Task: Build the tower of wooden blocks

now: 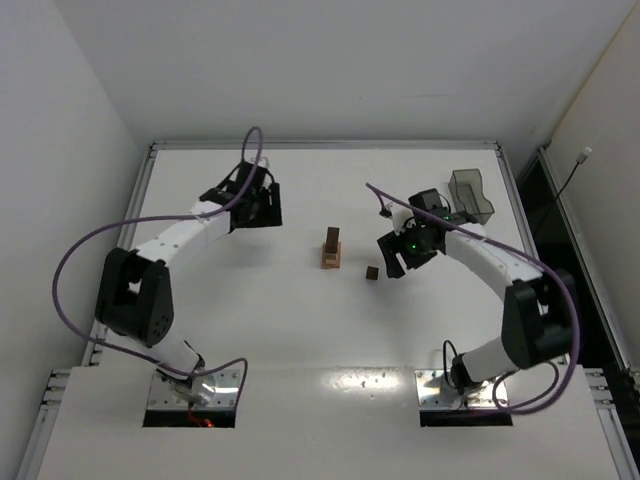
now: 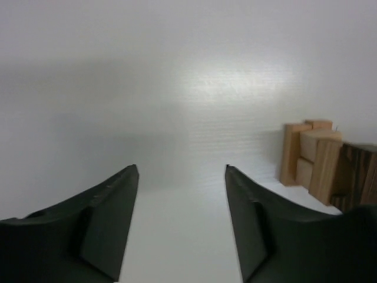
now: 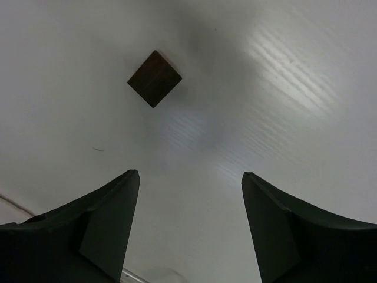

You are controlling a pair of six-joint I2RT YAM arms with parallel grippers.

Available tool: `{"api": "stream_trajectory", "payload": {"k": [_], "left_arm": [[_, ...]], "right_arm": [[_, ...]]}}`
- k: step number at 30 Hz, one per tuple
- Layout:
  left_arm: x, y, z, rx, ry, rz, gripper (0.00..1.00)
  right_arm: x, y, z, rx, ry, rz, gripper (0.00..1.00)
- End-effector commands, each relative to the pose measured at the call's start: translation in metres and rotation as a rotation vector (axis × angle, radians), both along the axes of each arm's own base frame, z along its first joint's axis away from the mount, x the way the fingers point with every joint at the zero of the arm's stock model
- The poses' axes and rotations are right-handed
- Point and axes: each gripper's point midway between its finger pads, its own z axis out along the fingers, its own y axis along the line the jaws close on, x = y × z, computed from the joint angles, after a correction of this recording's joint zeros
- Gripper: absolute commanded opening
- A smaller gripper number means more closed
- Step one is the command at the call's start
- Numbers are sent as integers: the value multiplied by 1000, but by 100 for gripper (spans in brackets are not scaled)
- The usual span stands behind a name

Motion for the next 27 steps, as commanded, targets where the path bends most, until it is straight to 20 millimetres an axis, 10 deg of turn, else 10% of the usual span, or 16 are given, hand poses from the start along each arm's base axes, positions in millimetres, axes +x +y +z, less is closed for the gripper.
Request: {"api": "stream_trajectory", "payload": {"k": [1, 11, 16, 27], "left_arm": [[3, 27, 28, -43, -89, 58, 61], [-8, 54, 34, -83, -115, 43, 73], [0, 62, 34, -104, -106, 59, 75], [8, 59, 26, -120, -78, 48, 76]], "right_arm": [[11, 12, -8, 8, 22, 79, 67], [12, 35, 3, 11, -269, 620, 68], [-1, 37, -1, -52, -417, 898, 86], [9, 47, -22, -16, -215, 1044, 99]]}}
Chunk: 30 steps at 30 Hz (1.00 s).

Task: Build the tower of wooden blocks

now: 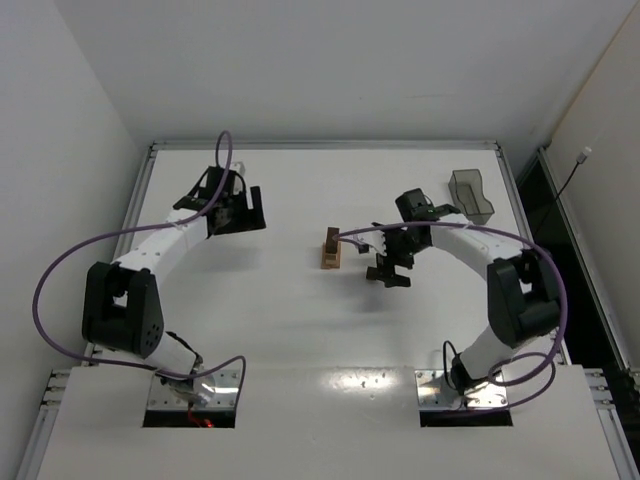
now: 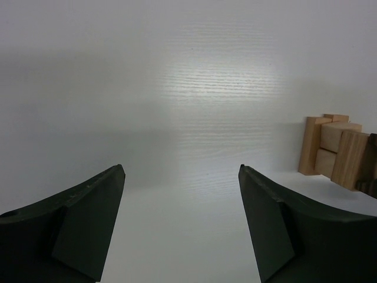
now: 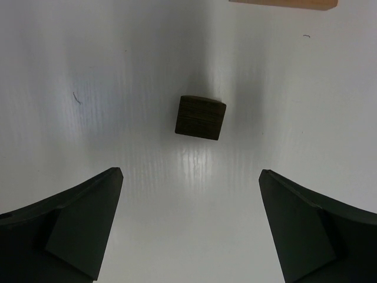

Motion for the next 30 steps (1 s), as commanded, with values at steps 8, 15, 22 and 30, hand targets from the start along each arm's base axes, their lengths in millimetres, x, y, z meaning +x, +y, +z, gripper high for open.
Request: {"api": "stream_trajectory", "payload": {"k": [8, 15, 22, 30], "left_arm": [[20, -6, 9, -29, -39, -16, 76], [27, -2, 5, -47, -22, 10, 76], [26, -4, 5, -60, -19, 11, 76], [26, -4, 5, -60, -19, 11, 76]], "right_arm": [[6, 26, -13, 24, 208, 66, 99], [6, 36, -24, 8, 236, -21, 93], [11, 42, -35, -3, 241, -112, 92], [25, 38, -41, -33, 201, -153, 86]]}}
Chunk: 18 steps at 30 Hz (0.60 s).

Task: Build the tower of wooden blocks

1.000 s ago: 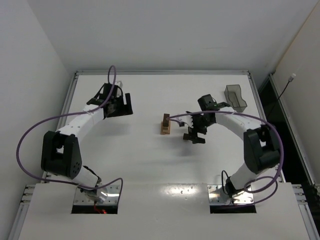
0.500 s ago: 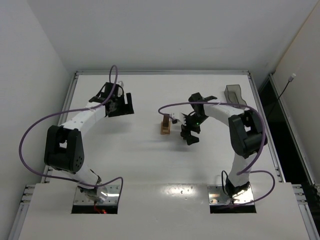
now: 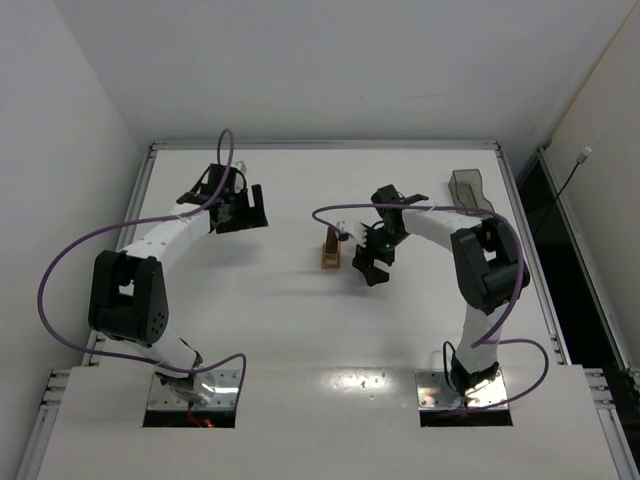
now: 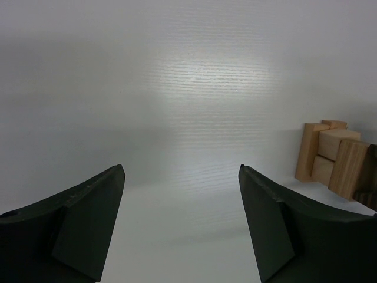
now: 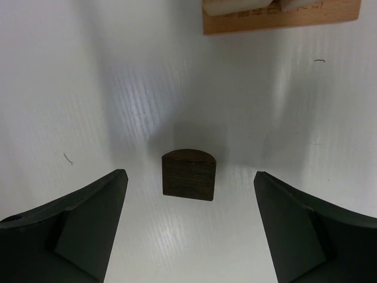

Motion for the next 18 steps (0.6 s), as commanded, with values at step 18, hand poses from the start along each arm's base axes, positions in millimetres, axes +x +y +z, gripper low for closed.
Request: {"api": "stream_trajectory", "payload": {"k": [18], "left_arm": [[16, 3, 12, -29, -45, 30, 76]], "right_arm": [[7, 6, -20, -96, -19, -30, 60]]}}
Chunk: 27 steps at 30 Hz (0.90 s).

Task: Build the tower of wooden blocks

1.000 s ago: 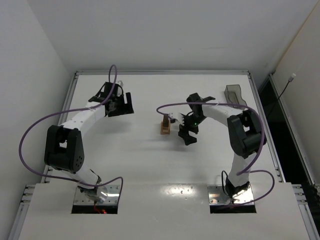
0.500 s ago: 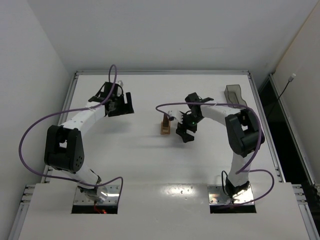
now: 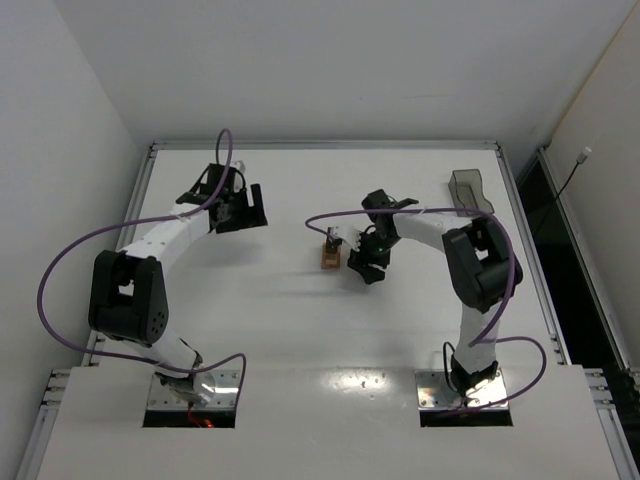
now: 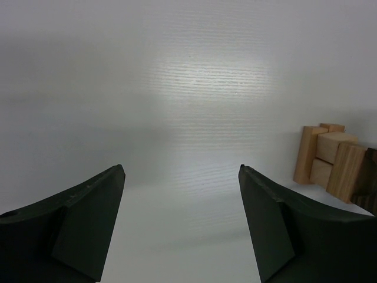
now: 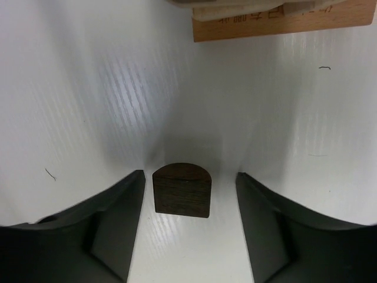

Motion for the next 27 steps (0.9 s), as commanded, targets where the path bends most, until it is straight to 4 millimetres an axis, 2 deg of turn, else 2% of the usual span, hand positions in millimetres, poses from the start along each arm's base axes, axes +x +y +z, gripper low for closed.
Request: {"api": "stream_trajectory", "payload": {"k": [1, 2, 5, 8, 9, 11, 14, 16, 18, 19, 20, 21, 22, 23, 25, 26, 27], "left_arm": [[14, 3, 11, -20, -42, 21, 76], [14, 3, 11, -20, -42, 21, 76], [14, 3, 11, -20, -42, 21, 76], [14, 2, 11, -26, -40, 28, 76], [14, 2, 11, -26, -40, 28, 76], [14, 2, 9, -33, -38, 36, 76], [7, -2, 16, -61, -49, 25, 75], [-4, -9, 21, -93, -61, -31, 75], [-7, -12, 32, -101, -111, -74, 84], [-14, -13, 33, -101, -115, -93, 100], [-18, -16, 50, -114, -169, -123, 100], [-22, -17, 57, -114, -198, -155, 100], [-31, -17, 52, -140, -191, -170, 100], [-39, -29, 60, -211, -212, -235, 100], [-50, -27, 66, -335, -203, -204, 100], [-70, -39, 58, -436, -157, -268, 100], [-73, -38, 69, -484, -205, -296, 100]], "right_arm": [[1, 3, -5, -13, 27, -27, 54], [5, 3, -3, -17, 13, -29, 45], [4, 1, -7, -30, 20, -39, 37], [4, 1, -7, -30, 20, -39, 25], [4, 1, -7, -30, 20, -39, 14], [5, 0, -7, -38, 20, -50, 1], [3, -1, -1, -29, 7, -61, 0], [3, 7, 15, 36, 15, -108, 0], [8, 21, 46, 135, 21, -180, 0], [11, 23, 57, 178, 35, -216, 0], [18, 29, 75, 230, 27, -241, 0], [18, 38, 90, 297, 71, -294, 0], [24, 39, 112, 349, 62, -322, 0], [24, 45, 125, 388, 73, -333, 0], [23, 51, 150, 486, 138, -384, 0], [24, 48, 158, 517, 161, -413, 0], [22, 54, 174, 596, 194, -401, 0]]}}
